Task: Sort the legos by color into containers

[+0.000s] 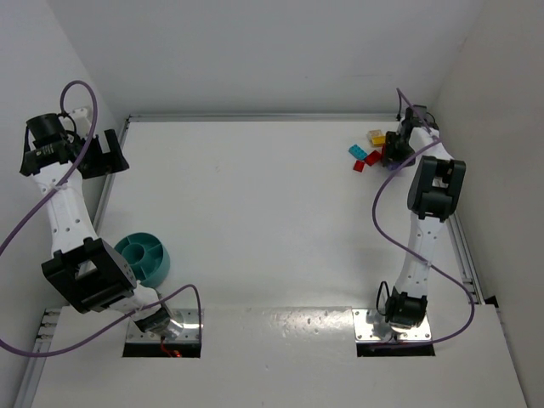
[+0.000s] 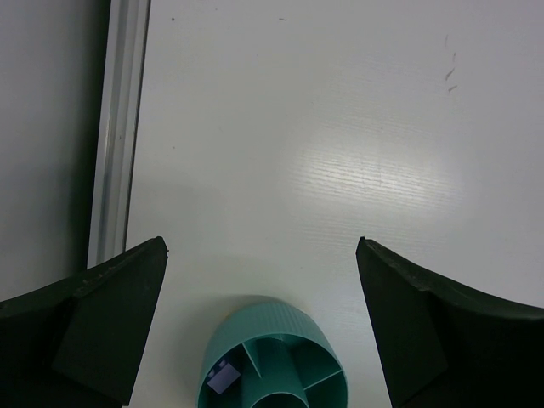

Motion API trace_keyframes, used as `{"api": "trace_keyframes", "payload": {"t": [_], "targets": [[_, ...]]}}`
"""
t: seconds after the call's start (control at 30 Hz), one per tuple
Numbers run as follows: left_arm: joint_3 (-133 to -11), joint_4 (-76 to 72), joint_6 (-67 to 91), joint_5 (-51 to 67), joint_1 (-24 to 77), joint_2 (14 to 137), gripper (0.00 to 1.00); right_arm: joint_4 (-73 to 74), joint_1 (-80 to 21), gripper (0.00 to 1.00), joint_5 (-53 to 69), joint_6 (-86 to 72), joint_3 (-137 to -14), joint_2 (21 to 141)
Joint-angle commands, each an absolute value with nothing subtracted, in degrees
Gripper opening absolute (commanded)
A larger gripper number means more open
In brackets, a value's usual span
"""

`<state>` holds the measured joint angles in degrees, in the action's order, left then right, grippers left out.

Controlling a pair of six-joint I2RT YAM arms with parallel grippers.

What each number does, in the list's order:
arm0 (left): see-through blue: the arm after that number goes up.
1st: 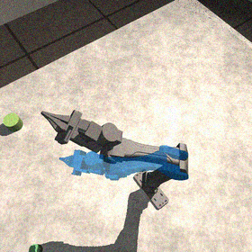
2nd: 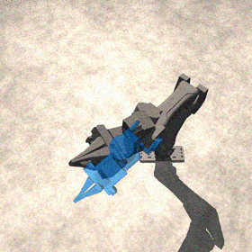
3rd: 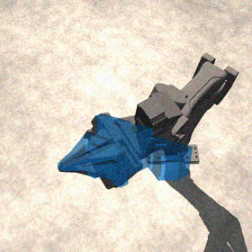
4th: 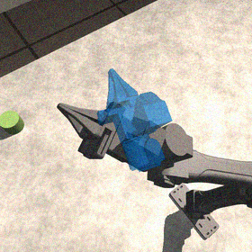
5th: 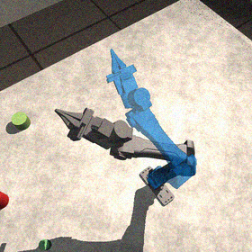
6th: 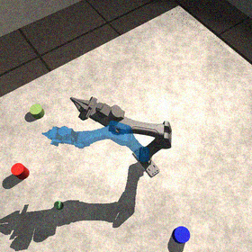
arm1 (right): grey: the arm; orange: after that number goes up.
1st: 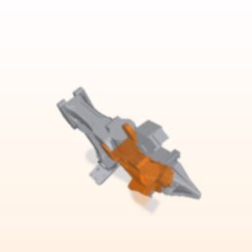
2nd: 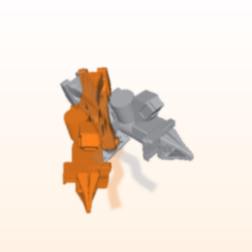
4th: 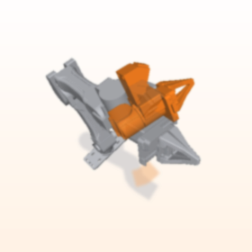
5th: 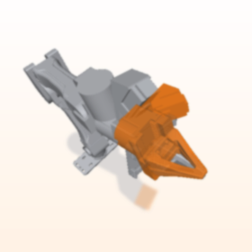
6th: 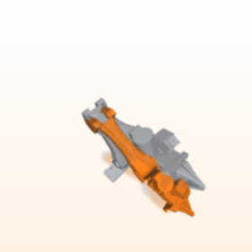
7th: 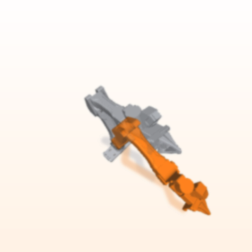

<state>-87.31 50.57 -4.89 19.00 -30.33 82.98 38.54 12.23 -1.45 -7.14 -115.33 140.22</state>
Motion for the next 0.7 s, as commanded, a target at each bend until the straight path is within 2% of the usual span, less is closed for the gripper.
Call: {"api": "trace_keyframes", "payload": {"t": [0.0,0.1,0.47,0.67], "targets": [[-86.9,49.3,-4.6,18.8,-29.9,81.0,1.0,35.3,12.5,0.55,1.6,-0.9,-113.1,140.7],[-86.9,49.3,-4.6,18.8,-29.9,81.0,1.0,33.1,12.5,0.58,2.1,3.3,-108.1,137.8],[-86.9,49.8,-5.1,19.3,-29.4,81.6,1.0,36.2,13.0,0.62,5.0,7.0,-107.5,137.8],[-86.9,49.8,-5.6,19.3,-28.8,81.0,1.0,37.4,13.5,0.55,6.9,8.9,-108.1,137.8]]}}
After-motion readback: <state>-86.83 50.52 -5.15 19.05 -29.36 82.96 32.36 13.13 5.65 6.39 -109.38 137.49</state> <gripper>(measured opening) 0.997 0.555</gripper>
